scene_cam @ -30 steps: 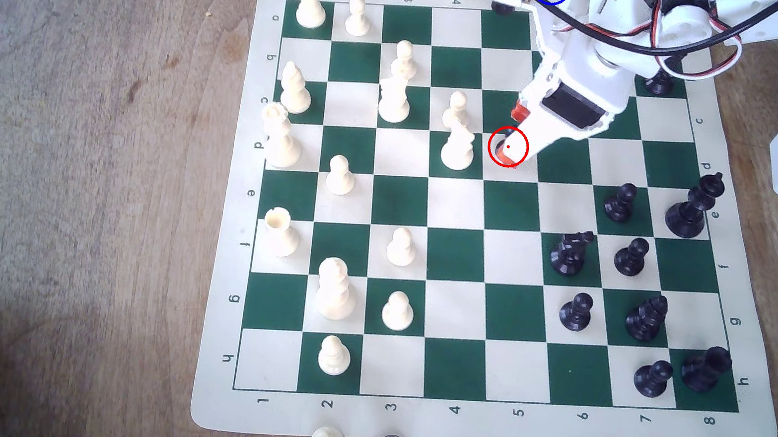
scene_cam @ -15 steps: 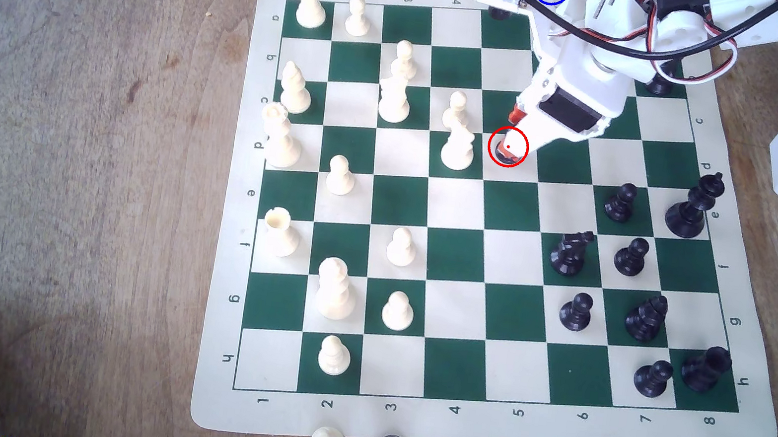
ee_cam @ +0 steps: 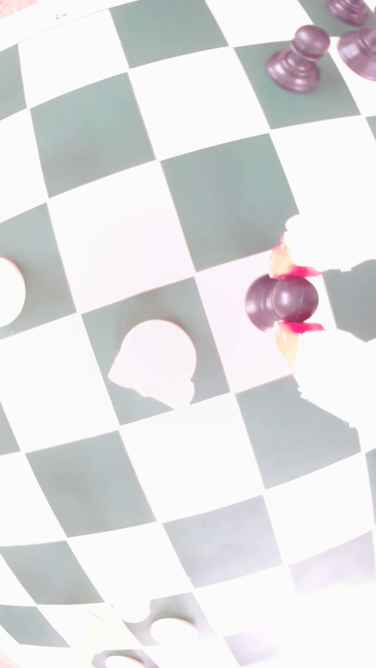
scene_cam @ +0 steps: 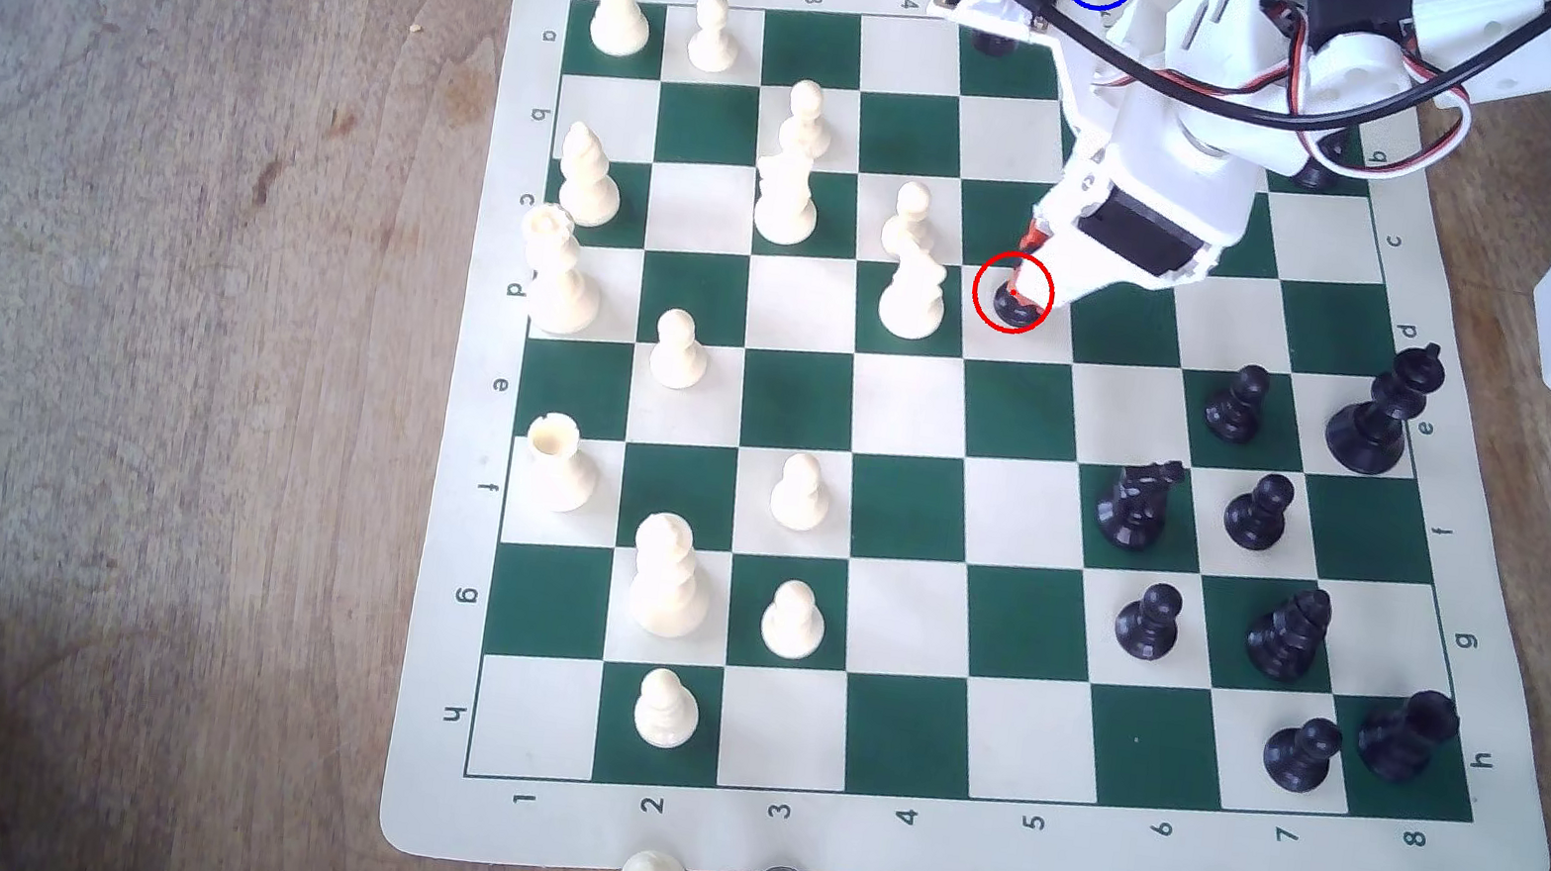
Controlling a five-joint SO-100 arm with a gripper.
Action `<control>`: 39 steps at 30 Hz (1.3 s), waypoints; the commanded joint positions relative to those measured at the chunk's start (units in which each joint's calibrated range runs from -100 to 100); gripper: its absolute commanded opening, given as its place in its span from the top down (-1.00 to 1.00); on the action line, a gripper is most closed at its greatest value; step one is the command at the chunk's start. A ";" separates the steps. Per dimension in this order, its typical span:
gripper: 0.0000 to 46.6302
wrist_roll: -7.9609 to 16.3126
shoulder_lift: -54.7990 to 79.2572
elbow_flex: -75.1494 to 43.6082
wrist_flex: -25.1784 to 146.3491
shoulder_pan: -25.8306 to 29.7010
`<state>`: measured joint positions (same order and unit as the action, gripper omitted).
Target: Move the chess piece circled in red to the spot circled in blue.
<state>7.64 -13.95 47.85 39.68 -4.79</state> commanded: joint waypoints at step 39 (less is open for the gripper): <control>0.99 -12.45 13.61 -18.93 -1.43 -31.30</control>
<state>-4.47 0.13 30.86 39.44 -35.40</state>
